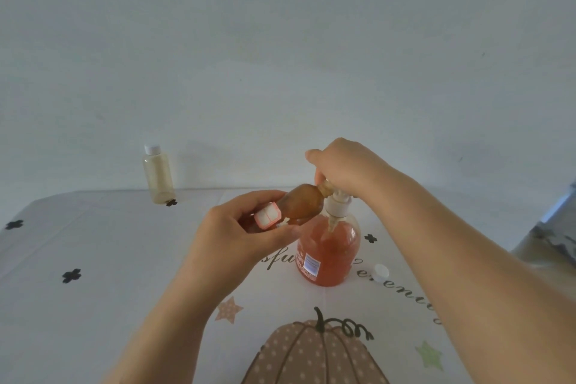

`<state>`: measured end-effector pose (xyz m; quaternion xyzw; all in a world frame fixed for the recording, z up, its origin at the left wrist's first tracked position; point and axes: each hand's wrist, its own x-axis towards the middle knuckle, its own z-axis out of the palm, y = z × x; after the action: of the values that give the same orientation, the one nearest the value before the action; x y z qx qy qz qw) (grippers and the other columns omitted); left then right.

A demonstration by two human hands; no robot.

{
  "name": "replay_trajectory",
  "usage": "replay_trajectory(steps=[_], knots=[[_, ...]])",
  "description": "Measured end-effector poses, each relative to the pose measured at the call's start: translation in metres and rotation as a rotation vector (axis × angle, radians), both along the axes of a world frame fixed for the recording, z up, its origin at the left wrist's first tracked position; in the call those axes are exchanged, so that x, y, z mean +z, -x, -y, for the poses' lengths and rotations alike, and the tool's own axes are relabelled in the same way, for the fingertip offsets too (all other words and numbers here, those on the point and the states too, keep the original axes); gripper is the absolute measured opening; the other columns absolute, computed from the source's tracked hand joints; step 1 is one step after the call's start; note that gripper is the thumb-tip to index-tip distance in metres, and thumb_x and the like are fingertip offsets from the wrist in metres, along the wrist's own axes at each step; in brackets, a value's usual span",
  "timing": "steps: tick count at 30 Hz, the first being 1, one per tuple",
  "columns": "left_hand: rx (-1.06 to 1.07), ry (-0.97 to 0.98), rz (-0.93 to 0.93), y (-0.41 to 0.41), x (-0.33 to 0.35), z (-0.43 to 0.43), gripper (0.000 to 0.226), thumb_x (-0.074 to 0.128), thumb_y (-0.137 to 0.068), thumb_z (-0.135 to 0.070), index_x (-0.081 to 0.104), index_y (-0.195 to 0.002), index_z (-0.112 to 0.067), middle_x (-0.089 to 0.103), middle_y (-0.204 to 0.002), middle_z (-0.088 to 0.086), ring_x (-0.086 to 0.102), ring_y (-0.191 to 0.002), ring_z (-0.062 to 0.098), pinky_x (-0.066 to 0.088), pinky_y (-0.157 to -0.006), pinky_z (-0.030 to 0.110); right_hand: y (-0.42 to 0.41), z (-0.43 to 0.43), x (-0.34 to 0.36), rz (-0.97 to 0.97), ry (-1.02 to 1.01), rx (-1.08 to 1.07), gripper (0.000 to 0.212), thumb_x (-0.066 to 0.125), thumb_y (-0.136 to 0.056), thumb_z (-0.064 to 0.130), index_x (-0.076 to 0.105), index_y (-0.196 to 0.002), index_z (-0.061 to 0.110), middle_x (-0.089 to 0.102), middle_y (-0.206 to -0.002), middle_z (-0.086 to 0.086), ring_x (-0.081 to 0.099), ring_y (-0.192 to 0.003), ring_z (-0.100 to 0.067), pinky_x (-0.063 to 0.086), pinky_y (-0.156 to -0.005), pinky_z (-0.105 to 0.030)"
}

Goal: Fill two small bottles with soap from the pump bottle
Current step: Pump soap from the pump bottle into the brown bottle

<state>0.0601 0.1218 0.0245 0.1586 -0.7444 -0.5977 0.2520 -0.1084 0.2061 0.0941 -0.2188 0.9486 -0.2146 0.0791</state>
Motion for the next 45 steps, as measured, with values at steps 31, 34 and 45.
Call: replay_trajectory(steps=[31, 34, 45], knots=[[0.023, 0.050, -0.015, 0.003, -0.005, 0.000, 0.035, 0.086, -0.065, -0.027, 0.075, -0.097, -0.036, 0.073, -0.085, -0.011, 0.068, -0.073, 0.006, 0.056, -0.066, 0.021, 0.011, 0.001, -0.015, 0.012, 0.045, 0.033, 0.040, 0.044, -0.098, 0.031, 0.070, -0.104, 0.002, 0.056, -0.074, -0.009, 0.051, -0.071, -0.027, 0.041, -0.073, -0.035], [0.029, 0.062, 0.003, 0.003, -0.007, 0.002, 0.037, 0.087, -0.066, -0.024, 0.075, -0.099, -0.036, 0.073, -0.087, -0.010, 0.067, -0.074, 0.005, 0.055, -0.065, 0.020, 0.013, 0.002, -0.022, 0.010, 0.038, 0.032, 0.041, 0.042, -0.097, 0.033, 0.071, -0.099, 0.004, 0.063, -0.082, -0.009, 0.054, -0.073, -0.027, 0.043, -0.074, -0.036], [0.015, 0.053, -0.042, 0.003, -0.005, -0.001, 0.035, 0.086, -0.067, -0.025, 0.075, -0.098, -0.036, 0.073, -0.084, -0.008, 0.067, -0.075, 0.014, 0.053, -0.064, 0.019, 0.009, 0.000, -0.007, 0.005, 0.070, 0.036, 0.043, 0.046, -0.095, 0.034, 0.073, -0.102, 0.002, 0.060, -0.063, -0.005, 0.054, -0.063, -0.025, 0.049, -0.071, -0.035]])
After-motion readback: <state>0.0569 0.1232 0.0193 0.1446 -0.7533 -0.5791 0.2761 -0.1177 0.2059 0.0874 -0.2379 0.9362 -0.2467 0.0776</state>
